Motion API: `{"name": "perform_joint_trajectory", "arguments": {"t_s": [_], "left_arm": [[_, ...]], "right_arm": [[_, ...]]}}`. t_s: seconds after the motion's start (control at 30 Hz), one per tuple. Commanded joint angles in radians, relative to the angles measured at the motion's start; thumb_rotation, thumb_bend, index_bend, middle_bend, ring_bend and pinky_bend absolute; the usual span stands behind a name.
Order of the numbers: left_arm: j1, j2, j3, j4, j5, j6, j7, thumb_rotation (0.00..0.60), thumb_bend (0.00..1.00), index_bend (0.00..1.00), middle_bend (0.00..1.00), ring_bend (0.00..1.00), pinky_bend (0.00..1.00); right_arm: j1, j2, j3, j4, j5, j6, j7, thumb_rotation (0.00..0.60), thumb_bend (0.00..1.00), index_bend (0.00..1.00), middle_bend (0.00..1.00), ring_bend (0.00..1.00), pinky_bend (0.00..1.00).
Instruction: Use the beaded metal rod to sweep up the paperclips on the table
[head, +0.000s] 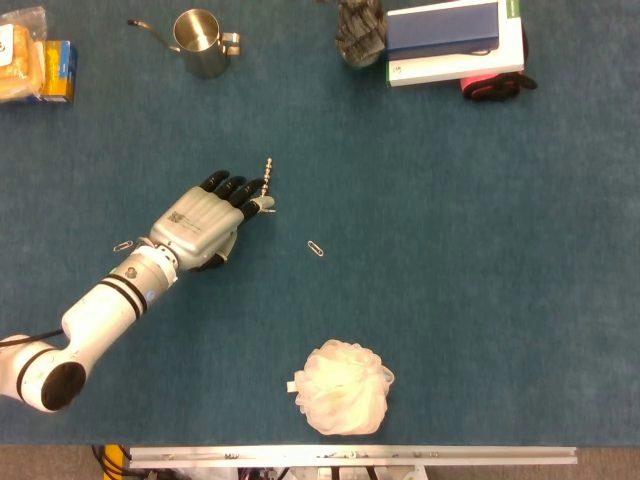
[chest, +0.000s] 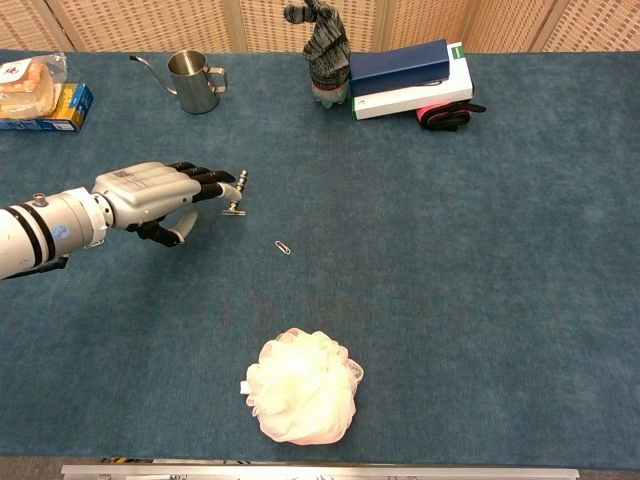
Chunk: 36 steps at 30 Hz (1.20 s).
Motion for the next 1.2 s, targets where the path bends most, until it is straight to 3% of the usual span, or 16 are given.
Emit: {"name": "perform_joint_trajectory", "arguments": {"t_s": [0.03, 1.2], "left_arm": [[-0.003, -0.008, 0.001, 0.005, 0.003, -0.001, -0.002, 0.6, 0.8, 0.09, 0.0, 0.0, 0.0], [-0.026, -0.069, 0.03, 0.073, -0.051, 0.005, 0.076, 0.6, 0.8, 0.09, 0.0, 0.0, 0.0]], "right_arm": [[-0.005, 0.001, 0.0, 0.002, 0.003, 0.001, 0.001, 0.6, 0.0, 0.12, 0.04, 0.0, 0.06], [-0.012, -0.019, 0.013, 0.025, -0.008, -0.03, 0.026, 0.6, 0.0, 0.12, 0.04, 0.0, 0.06]]}}
